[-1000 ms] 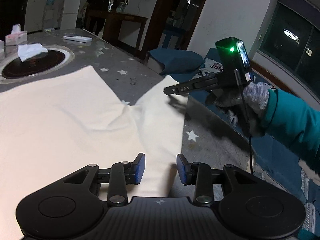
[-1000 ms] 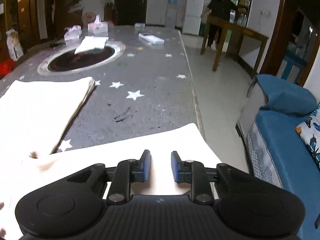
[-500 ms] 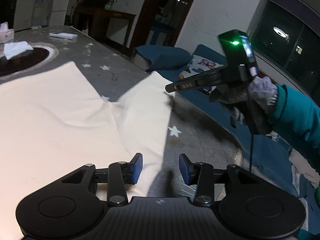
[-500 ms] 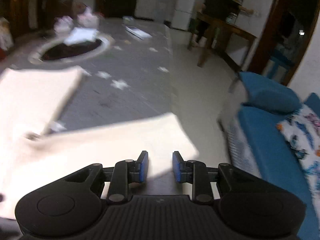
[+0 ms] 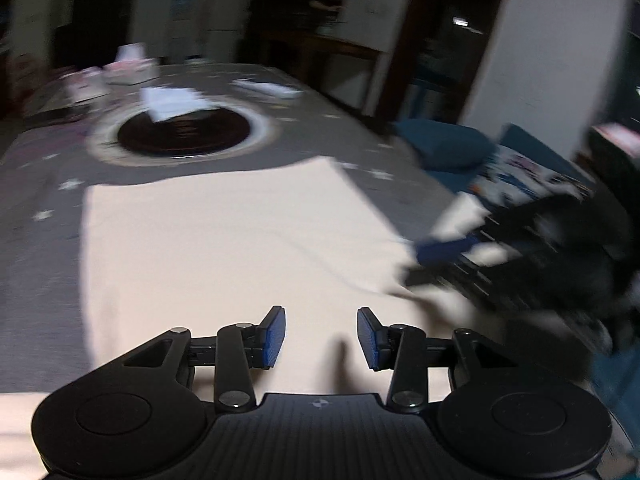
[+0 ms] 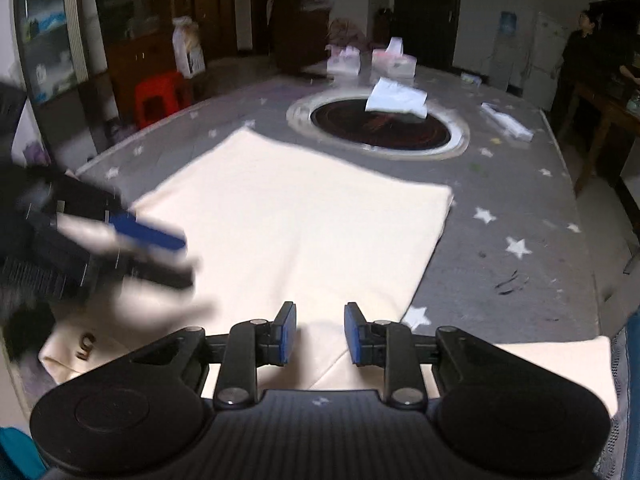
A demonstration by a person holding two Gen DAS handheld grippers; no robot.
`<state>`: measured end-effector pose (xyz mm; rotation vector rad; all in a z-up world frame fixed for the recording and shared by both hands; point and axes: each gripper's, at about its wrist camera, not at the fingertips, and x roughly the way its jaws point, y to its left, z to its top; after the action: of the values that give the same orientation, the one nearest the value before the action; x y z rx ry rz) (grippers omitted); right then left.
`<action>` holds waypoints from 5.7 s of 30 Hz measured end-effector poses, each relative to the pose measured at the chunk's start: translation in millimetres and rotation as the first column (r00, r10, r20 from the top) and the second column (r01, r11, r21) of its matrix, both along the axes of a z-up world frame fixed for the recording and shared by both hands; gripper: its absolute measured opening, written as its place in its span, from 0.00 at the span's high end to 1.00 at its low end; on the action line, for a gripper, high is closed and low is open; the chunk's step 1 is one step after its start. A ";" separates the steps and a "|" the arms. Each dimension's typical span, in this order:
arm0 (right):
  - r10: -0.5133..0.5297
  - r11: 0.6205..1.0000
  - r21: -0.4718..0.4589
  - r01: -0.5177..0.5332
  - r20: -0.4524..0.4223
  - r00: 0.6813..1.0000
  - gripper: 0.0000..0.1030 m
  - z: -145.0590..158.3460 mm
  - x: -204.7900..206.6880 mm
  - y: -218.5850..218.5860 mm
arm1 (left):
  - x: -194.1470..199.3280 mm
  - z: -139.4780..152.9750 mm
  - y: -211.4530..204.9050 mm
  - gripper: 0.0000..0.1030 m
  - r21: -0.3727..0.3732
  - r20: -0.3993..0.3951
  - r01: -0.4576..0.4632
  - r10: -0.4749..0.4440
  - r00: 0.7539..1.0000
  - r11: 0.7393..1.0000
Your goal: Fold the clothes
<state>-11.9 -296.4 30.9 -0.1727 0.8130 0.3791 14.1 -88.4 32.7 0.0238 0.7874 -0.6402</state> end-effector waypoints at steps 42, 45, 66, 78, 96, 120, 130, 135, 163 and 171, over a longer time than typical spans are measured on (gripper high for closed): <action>-0.016 0.999 0.037 0.018 -0.055 0.998 0.73 -9.9 98.0 3.2 | 125.7 -3.5 51.3 0.65 0.095 0.044 -0.345 0.342 0.939 0.934; 0.063 0.997 0.048 -0.060 -0.059 0.996 0.67 -10.2 66.7 21.8 | 92.6 2.8 54.0 0.63 0.070 0.048 -0.318 0.315 0.948 0.946; 0.230 0.973 -0.020 -0.231 -0.018 0.973 0.55 -20.1 -30.6 89.3 | -64.7 2.9 230.4 0.57 0.082 0.162 -0.743 0.727 0.667 0.664; 0.211 0.977 -0.031 -0.212 -0.025 0.977 0.52 -21.1 -31.2 91.2 | -47.3 -13.7 237.2 0.94 0.141 0.188 -0.685 0.660 0.728 0.715; 0.206 0.978 -0.004 -0.207 -0.018 0.978 0.49 -11.6 -30.7 88.2 | -9.4 -1.1 236.4 0.68 0.178 0.275 -0.716 0.665 0.695 0.675; 0.174 0.984 0.049 -0.172 -0.028 0.984 0.51 -18.9 -50.5 74.6 | -25.6 -19.5 108.0 0.80 0.064 0.124 -0.366 0.356 0.926 0.928; 0.174 0.984 0.053 -0.173 -0.023 0.984 0.52 -21.3 -71.2 66.3 | -32.5 -0.5 94.9 0.80 0.059 0.142 -0.357 0.346 0.927 0.932; 0.092 0.986 0.138 -0.093 0.012 0.996 0.53 -3.4 -81.7 32.0 | -34.1 13.0 66.9 0.80 0.022 0.132 -0.277 0.272 0.953 0.961; -0.663 0.709 0.256 0.657 -0.075 0.744 0.63 -41.9 -36.5 -221.4 | -60.5 -8.0 -77.0 0.77 0.041 0.037 0.094 -0.096 0.995 0.995; -0.661 0.669 0.369 0.645 -0.101 0.744 0.94 -46.7 -39.4 -239.9 | -60.4 -8.7 -83.6 0.77 0.067 0.033 0.094 -0.097 0.995 0.993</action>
<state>-51.4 -536.3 -15.8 0.4838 0.6893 -0.1633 -46.3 -171.9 24.0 0.1327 0.7755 -0.7030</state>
